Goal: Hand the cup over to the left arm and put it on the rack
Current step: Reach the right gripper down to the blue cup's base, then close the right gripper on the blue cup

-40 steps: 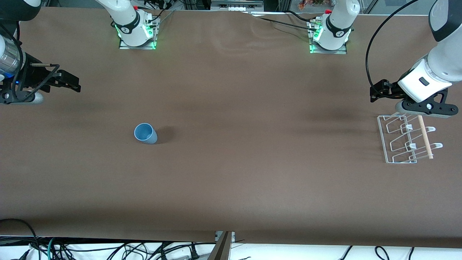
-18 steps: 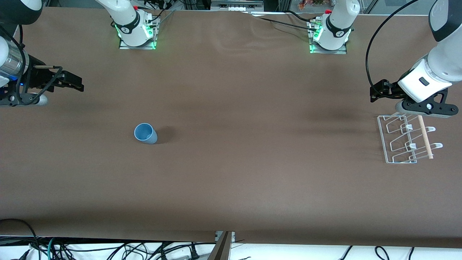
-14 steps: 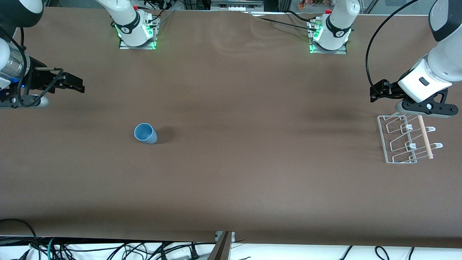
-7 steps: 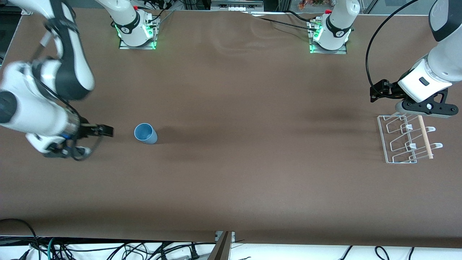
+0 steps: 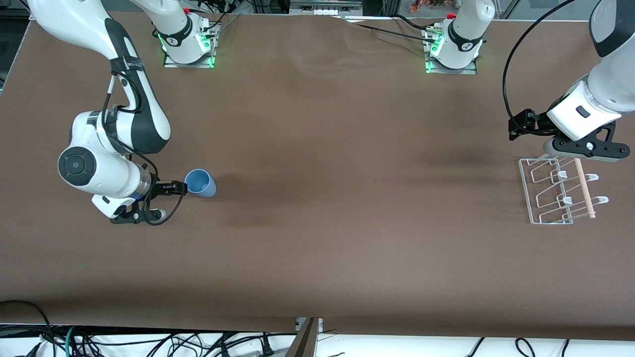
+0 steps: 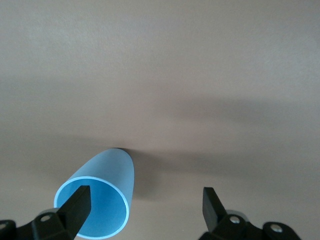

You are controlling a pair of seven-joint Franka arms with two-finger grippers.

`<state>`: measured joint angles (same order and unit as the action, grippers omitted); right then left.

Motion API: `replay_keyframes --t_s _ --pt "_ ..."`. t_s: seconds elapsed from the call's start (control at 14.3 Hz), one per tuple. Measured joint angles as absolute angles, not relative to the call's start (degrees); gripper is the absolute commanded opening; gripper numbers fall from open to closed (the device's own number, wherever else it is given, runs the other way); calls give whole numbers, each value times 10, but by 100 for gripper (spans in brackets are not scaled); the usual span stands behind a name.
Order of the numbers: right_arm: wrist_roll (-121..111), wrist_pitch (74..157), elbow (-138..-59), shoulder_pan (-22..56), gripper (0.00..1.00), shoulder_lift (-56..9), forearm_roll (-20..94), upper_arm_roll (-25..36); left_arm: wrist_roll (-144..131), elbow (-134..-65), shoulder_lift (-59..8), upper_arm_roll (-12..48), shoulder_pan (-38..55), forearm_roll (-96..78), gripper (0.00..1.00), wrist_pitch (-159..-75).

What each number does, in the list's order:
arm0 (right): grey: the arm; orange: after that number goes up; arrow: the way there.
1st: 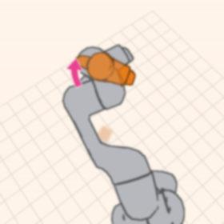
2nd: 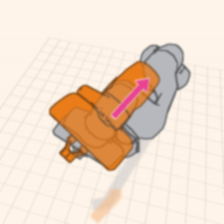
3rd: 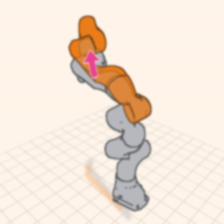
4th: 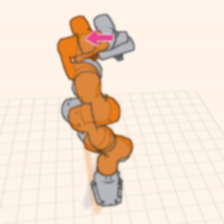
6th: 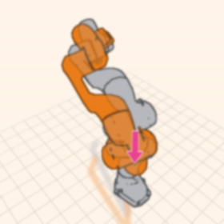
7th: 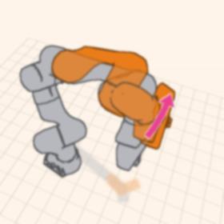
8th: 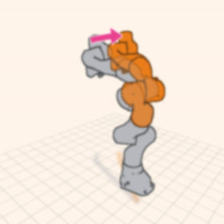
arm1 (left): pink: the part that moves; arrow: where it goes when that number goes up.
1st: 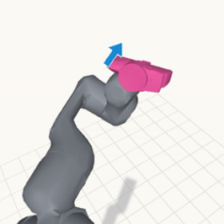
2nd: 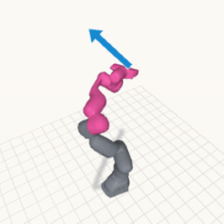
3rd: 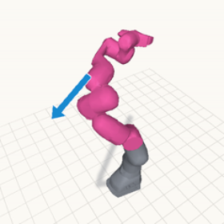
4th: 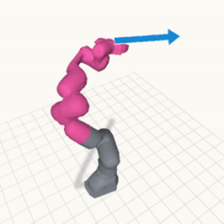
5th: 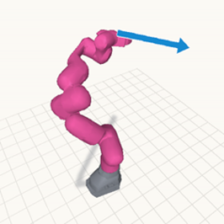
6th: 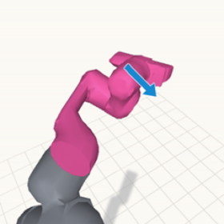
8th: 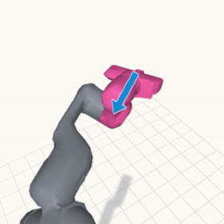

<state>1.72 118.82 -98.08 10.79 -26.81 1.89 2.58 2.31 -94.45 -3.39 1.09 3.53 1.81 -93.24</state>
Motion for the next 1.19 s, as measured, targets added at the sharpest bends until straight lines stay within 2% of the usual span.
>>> replay_keyframes --t_s 0.49,0.63,0.7,0.77,0.84,0.91,0.98,1.19 --pt "18 1233 -1064 109 99 -242 19 8 23 -945 -34 11 35 18 100 -932" --pt "18 1239 -1070 109 97 -243 19 8 23 -945 -34 11 35 18 100 -932" --pt "18 1251 -1073 110 93 -244 20 8 23 -945 -34 11 35 18 100 -932" --pt "18 1265 -1077 111 66 -248 20 8 23 -945 -34 11 35 18 100 -932" --pt "18 1279 -1079 114 24 -255 19 8 23 -945 -34 11 35 18 100 -932" --pt "18 1287 -1080 117 4 -262 20 8 23 -945 -34 11 35 18 100 -932" --pt "18 1292 -1080 119 0 -267 20 8 23 -945 -34 11 35 18 100 -932" --pt "25 1296 -1079 123 0 -270 20 8 23 -945 -34 11 35 18 100 -932"
